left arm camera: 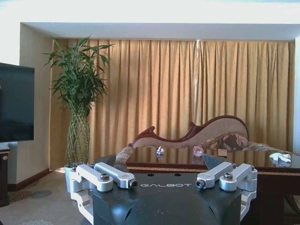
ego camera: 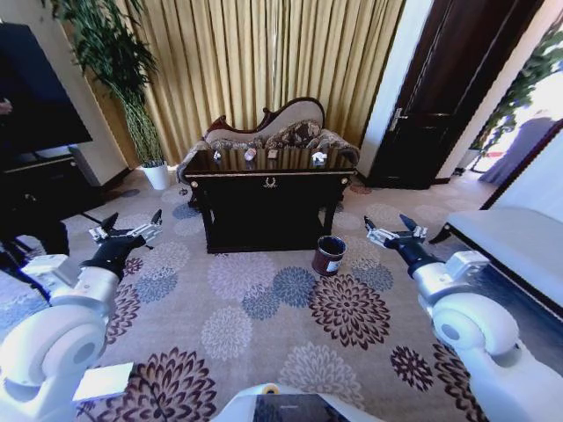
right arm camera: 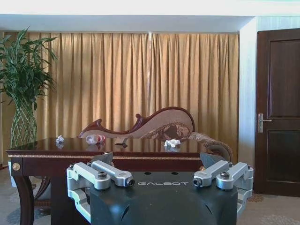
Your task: Move to the front of the table and place the trash on the table into the trash bin.
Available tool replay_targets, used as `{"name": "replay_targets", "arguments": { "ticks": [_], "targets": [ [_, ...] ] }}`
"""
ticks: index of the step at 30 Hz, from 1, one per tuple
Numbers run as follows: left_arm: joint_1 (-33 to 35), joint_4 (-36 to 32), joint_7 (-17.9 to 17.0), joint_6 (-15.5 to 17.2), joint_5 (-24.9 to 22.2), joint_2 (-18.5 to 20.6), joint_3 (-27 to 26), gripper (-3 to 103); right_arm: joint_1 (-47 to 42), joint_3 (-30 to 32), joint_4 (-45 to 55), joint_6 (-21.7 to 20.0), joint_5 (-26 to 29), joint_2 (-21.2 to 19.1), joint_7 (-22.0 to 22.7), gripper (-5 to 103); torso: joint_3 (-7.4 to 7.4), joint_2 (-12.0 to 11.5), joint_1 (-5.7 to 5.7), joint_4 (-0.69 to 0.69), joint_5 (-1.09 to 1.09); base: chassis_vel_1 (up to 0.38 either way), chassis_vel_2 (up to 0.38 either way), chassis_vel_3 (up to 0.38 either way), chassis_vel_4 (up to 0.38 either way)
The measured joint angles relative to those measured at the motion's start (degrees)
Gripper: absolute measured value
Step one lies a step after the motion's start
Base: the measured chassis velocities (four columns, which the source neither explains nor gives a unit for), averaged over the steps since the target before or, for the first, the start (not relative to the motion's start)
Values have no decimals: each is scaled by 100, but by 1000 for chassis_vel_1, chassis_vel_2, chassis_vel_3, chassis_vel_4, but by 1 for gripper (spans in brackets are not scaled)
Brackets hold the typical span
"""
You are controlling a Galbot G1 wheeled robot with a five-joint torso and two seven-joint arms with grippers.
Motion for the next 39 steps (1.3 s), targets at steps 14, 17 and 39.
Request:
{"name": "replay_targets", "arguments": {
  "ticks": [14, 17, 39],
  "targets": [
    [-35, 23, 0, 2, -2, 16, 18, 100, -99, 92, 74, -12, 12, 6, 4, 100, 0, 0, 0, 0, 0, 0, 0, 0, 0],
    [-31, 20, 0, 1, -2, 13, 10, 100, -110, 103, 84, -14, 14, 4, 5, 100, 0, 0, 0, 0, 0, 0, 0, 0, 0],
    [1, -12, -16, 31, -188, 1, -103, 100, -33, 309, 264, -337, 546, -78, 51, 100, 0, 0, 0, 0, 0, 0, 0, 0, 0]
  ]
}}
